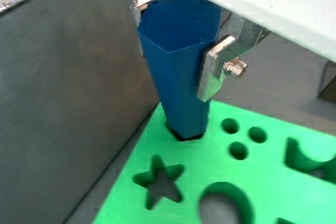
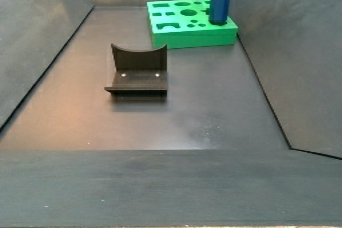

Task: Pick up the hexagon object. Move up. Place the hexagon object on the fixture. Regrasp the hexagon object. Move to above the board. Insert the hexagon object.
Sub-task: Insert the hexagon object.

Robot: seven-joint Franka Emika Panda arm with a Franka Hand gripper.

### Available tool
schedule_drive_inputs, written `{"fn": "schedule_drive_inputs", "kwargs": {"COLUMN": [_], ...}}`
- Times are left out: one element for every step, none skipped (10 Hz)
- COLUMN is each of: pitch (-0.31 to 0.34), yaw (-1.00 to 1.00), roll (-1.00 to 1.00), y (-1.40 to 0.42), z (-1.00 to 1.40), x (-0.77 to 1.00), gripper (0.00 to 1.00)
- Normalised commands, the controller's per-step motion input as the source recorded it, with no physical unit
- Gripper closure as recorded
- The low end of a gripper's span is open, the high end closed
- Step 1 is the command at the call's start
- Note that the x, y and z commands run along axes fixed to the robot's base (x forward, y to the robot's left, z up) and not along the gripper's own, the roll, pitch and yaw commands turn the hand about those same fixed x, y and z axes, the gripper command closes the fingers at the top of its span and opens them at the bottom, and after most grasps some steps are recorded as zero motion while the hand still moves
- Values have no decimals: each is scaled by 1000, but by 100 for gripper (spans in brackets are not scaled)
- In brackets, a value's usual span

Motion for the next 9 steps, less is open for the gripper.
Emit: {"fn": "schedule_drive_inputs", "kwargs": {"pitch": [-69, -41, -51, -104, -194, -223, -216, -204, -184], "yaw": [-194, -120, 0, -37, -237, -337, -340, -377, -186], "roll": [-286, -129, -139, -283, -443, -453, -426, -414, -370], "y": [0, 0, 0, 0, 11, 0, 14, 31, 154], "z": [-326, -166, -131, -277, -197, -169, -231, -269, -386], "x": [-454, -209, 0, 0, -23, -74, -83, -149, 0], "gripper": [100, 100, 100, 100, 100, 100, 100, 100, 100]}}
